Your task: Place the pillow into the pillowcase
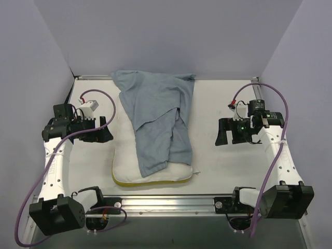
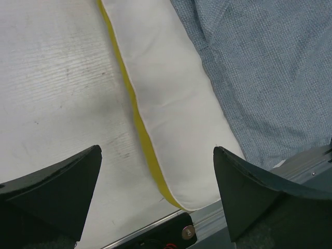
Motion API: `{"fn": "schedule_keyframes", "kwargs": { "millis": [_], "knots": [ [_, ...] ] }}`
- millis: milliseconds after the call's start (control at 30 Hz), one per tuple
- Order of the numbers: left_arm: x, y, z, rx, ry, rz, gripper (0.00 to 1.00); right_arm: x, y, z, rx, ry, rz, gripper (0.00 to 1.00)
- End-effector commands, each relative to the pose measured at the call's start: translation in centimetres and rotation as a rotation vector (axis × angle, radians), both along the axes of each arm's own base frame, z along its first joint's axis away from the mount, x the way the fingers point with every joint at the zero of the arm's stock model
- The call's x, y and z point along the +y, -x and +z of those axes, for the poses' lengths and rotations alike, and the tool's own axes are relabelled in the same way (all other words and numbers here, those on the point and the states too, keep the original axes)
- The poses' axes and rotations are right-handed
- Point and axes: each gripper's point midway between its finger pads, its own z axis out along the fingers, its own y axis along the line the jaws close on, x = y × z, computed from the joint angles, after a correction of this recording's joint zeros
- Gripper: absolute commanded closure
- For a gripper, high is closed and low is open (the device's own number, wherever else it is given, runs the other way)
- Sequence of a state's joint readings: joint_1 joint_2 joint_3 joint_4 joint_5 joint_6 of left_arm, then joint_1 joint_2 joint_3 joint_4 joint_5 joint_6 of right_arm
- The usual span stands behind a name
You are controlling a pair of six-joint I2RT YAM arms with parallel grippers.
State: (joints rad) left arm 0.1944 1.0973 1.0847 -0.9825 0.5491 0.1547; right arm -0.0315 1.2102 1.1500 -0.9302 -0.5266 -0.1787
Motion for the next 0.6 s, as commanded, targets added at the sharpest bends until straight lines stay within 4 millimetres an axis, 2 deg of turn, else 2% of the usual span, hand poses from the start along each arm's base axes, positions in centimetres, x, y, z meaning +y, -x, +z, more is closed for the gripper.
{"fn": "schedule_keyframes", "kwargs": {
  "millis": [0,67,100,167,233,333,567],
  "knots": [
    [-0.2,-0.2,1.3,-0.086,-0.048,-0.066,0.03,1.4,0.8,-0.1,0.028,-0.060,0.022,0.00],
    [-1.5,0.3,1.3,-0.108,-0.084,-0.149,0.03,2.4,1.2,-0.7,0.052,-0.077,0.058,0.00],
    [-1.3,0.5,1.2,-0.121,-0.139,-0.156,0.03,2.8,1.3,-0.9,0.071,-0.091,0.064,0.00],
    [-2.6,0.8,0.8,-0.133,-0.203,-0.220,0.03,3.7,1.3,-1.2,0.078,-0.100,0.096,0.00],
    [-3.1,1.1,-0.1,-0.116,-0.268,-0.258,0.03,4.5,1.2,-1.5,0.097,-0.102,0.132,0.00],
    [-3.8,1.2,-0.6,-0.108,-0.256,-0.308,0.03,5.2,1.1,-2.0,0.121,-0.097,0.167,0.00],
    [-8.5,3.0,-2.0,-0.097,-0.237,-0.549,0.03,8.3,1.6,-4.6,0.208,-0.078,0.294,0.00]
  ]
}}
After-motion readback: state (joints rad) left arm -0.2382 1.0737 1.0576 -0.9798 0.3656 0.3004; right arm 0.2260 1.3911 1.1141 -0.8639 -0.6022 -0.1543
